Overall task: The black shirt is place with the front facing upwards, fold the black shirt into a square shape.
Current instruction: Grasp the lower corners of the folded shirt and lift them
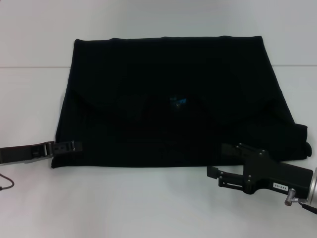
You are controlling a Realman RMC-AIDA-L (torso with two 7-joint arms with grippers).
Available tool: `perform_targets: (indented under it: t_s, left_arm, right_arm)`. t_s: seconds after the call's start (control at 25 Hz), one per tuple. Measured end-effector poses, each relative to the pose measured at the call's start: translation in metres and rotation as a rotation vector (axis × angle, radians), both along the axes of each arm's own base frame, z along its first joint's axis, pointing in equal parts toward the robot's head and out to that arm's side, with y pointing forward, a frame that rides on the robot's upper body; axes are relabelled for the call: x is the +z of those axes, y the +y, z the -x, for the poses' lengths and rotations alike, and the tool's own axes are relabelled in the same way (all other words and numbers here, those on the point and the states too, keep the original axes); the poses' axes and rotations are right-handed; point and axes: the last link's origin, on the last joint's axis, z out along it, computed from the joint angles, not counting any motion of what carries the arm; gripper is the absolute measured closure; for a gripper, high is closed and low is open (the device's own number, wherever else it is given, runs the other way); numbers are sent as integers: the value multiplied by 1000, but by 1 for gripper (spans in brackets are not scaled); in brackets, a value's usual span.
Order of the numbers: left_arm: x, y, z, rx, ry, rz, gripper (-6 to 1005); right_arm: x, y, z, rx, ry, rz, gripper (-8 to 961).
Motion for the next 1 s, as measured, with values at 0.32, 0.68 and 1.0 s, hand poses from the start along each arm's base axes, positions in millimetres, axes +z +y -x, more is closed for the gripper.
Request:
perform_targets:
  t_s: [0.32, 0.68, 1.0]
  left_arm:
    - [1, 1, -5, -14, -13, 26, 286]
    - [1, 1, -5, -21, -5, 28, 656]
    - [1, 3, -7, -24, -5, 28, 892]
  right_arm:
    - [0, 1, 0, -3, 0, -4, 72]
    - [14, 7, -5, -90, 33, -1, 72]
    - [95, 43, -23, -419, 85, 2, 73]
